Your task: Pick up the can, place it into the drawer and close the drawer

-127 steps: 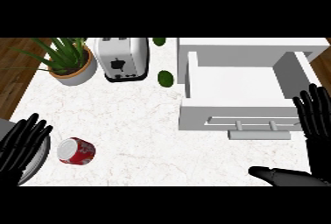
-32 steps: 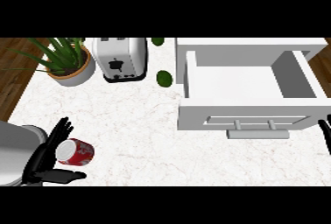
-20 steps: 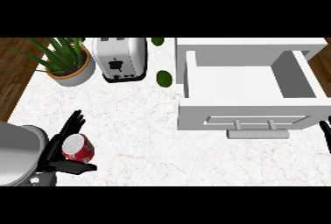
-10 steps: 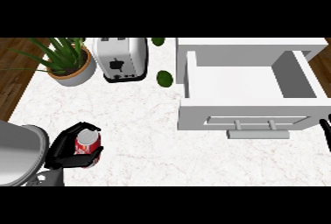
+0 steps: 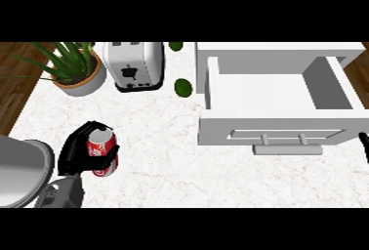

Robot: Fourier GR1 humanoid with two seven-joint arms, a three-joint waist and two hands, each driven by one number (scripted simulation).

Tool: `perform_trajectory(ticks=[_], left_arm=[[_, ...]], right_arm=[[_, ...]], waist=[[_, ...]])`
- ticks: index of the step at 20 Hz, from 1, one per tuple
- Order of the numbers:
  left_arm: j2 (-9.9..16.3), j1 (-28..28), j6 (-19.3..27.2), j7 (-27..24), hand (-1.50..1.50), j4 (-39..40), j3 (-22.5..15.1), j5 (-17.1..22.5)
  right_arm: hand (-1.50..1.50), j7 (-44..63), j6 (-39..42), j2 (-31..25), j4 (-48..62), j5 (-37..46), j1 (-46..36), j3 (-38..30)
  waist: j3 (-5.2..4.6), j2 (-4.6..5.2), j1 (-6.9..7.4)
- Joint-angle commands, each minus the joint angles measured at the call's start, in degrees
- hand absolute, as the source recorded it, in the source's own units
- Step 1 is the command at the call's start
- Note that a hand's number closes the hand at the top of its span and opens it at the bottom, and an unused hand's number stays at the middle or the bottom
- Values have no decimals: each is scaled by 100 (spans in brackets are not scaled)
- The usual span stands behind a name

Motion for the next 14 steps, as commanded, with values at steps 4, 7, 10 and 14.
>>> perform_trajectory(ticks=[4, 7, 10, 14], left_arm=[[-357, 257, 750, 713, 150, -1318, -132, 183], [-411, -257, 967, 1400, 150, -1743, -370, 104], [-539, -415, 1207, 1876, 150, -2059, -726, -155], [-562, -566, 1333, 1921, 150, -2356, -1083, -148]], right_arm=[[-150, 153, 165, -17, -587, -422, 440, -275], [-150, -402, 124, -13, 234, -157, 143, -270], [-150, -24, 301, -79, -338, -518, 481, -343], [-150, -102, 171, 139, -407, -232, 446, -147]], waist=[[2, -13, 11], [4, -8, 21], [5, -18, 0], [1, -8, -8]])
